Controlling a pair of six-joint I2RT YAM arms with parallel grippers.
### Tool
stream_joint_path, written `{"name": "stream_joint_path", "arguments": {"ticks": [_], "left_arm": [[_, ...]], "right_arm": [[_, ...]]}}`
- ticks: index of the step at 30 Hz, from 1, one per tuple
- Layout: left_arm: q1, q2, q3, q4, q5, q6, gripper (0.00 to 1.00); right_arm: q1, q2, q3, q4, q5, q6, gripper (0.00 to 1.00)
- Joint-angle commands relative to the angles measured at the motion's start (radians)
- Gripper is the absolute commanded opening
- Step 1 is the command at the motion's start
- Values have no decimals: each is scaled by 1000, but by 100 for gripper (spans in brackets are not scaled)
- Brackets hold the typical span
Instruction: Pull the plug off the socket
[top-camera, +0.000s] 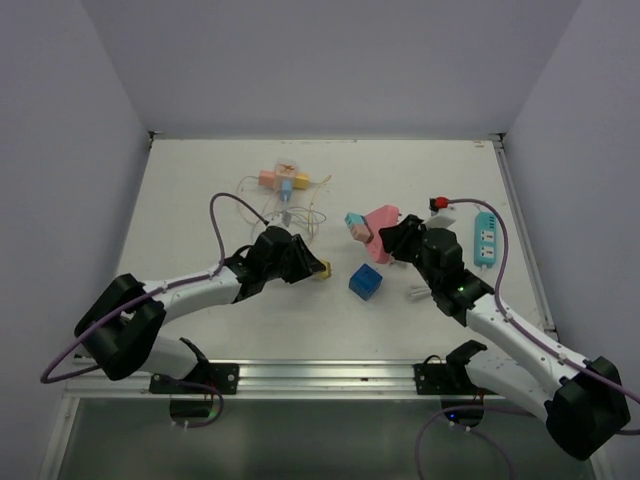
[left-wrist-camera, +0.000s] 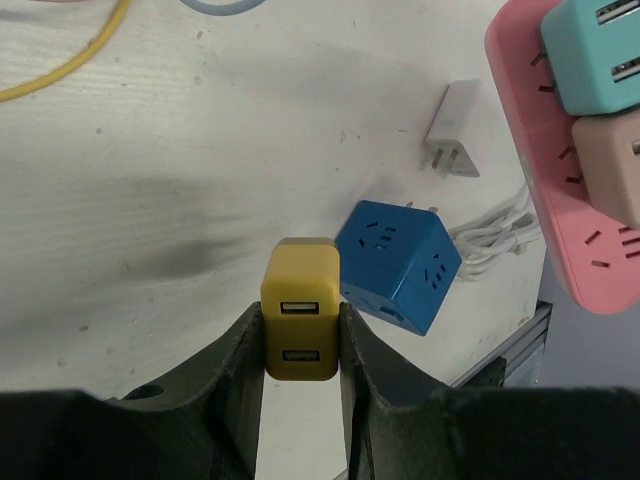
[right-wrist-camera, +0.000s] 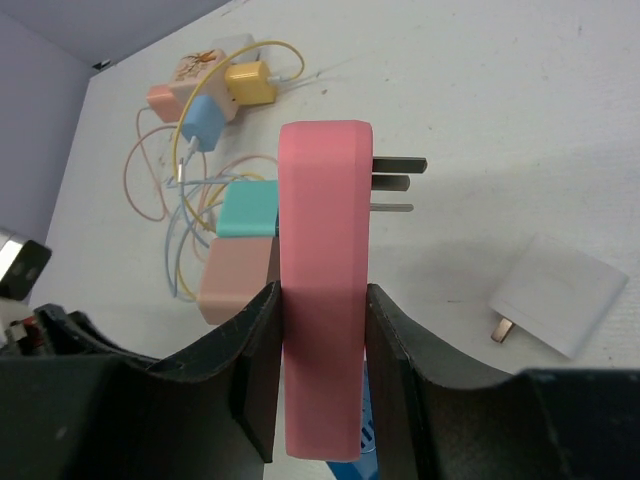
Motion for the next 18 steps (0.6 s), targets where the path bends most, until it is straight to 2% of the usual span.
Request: {"name": "stream_joint_path", "arguments": {"ticks": [1,6,9,10,12,13,14,15,17,18], "left_arm": [[3,80,2,235,67,64,13],[1,207,31,319,104,53,16],[1,253,56,333,107,53,24],[1,263,60,332,107,53,35],[1,271,64,328,109,52,43],[1,268,60,327,107,47,56],[1,263,51,324,104,41,59],[1,249,45,322,100,38,69],[1,228,21,316,89,32,76],[1,200,14,312,80,29,84]], "right_arm": [[-2,-33,58,41,-67,-10,0],[0,-49,64,18,-90,-27,0],[-2,-58,61,7,-104,-28,0],[-2,-61,58,7,-105,-28,0],[0,-62,57,0,-109,-30,0],[-2,-62,55,-2,-109,-30,0],[0,-62,54,-3,-113,-31,0],[-2,-62,54,-3,-115,-33,0],[-2,-62,51,0,-119,-31,0],[-2,-61,51,0,-124,-34,0]]}}
